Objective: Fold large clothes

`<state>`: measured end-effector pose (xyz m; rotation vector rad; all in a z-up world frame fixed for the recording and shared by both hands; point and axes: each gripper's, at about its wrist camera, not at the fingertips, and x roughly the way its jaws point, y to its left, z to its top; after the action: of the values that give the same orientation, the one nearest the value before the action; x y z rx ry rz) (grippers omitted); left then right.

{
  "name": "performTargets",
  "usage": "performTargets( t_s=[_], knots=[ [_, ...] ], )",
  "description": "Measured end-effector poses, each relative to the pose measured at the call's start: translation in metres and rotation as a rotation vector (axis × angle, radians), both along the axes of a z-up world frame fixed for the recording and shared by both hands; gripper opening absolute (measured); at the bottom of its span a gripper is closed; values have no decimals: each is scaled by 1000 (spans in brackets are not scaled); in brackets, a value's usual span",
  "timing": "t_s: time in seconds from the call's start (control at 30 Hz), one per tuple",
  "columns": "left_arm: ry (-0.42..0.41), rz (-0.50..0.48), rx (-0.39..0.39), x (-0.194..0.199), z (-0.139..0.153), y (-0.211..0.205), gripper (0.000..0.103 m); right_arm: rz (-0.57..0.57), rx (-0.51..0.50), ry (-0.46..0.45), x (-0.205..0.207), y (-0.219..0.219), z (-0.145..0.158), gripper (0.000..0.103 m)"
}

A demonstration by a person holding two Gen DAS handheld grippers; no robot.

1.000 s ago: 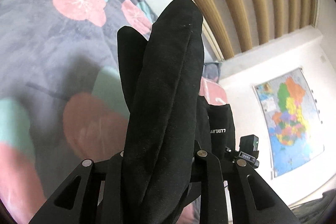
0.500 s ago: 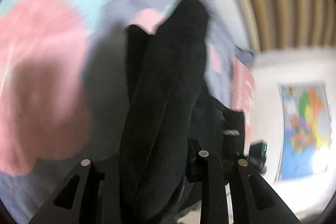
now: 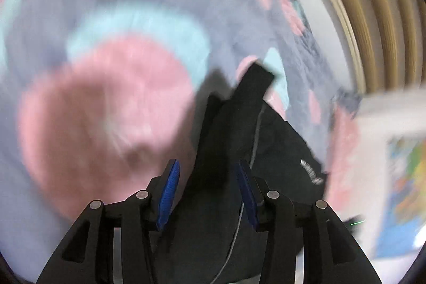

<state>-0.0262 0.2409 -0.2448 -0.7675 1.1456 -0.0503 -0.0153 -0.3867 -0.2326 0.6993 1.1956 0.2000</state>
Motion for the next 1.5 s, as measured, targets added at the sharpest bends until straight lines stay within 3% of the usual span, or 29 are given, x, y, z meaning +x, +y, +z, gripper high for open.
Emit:
performTargets(
  t_s=[0.07,0.17,0.27,0.33,0.37,0.47,0.53,0.63,0.77,0.93,1.07,1.17,1.33,1.5],
  knots=[
    [-59,-100,121,6,37,-26,46,66,-87,-74,-3,21,29,77],
    [-118,-247,156,8,57,-81,46,206,-214,-123,-3,77,45,77],
    [-92,-402,168,4,40,-137,47,329,-370,-128,-2,138,33,77],
    [-37,-483,275,0,17,-173,47,376,-470,-104,-4,160,14,76],
    [-11,-514,305,-2,6,-187,46,404,-497,-87,-4,171,2,70],
    [45,-515,374,-2,-27,-198,46,439,-564,-31,-13,180,-33,65],
    [84,-466,332,-1,-30,-190,46,436,-606,-18,-13,187,-47,66],
    [124,-398,268,5,-30,-175,46,406,-615,2,-11,185,-53,67],
    [93,-406,291,-4,-16,-170,46,381,-584,54,-9,184,-44,67],
    [59,-399,358,-1,6,-172,46,336,-516,45,-10,178,-17,67],
    [-25,-366,415,-8,55,-164,46,328,-496,-28,-14,182,28,67],
    [-78,-332,516,-11,99,-158,46,335,-519,-88,-19,192,68,67],
    [-165,-292,566,-9,165,-172,47,342,-473,-174,-37,210,138,68],
    [-254,-286,612,-5,223,-197,47,336,-536,-283,-47,235,202,73]
  ],
)
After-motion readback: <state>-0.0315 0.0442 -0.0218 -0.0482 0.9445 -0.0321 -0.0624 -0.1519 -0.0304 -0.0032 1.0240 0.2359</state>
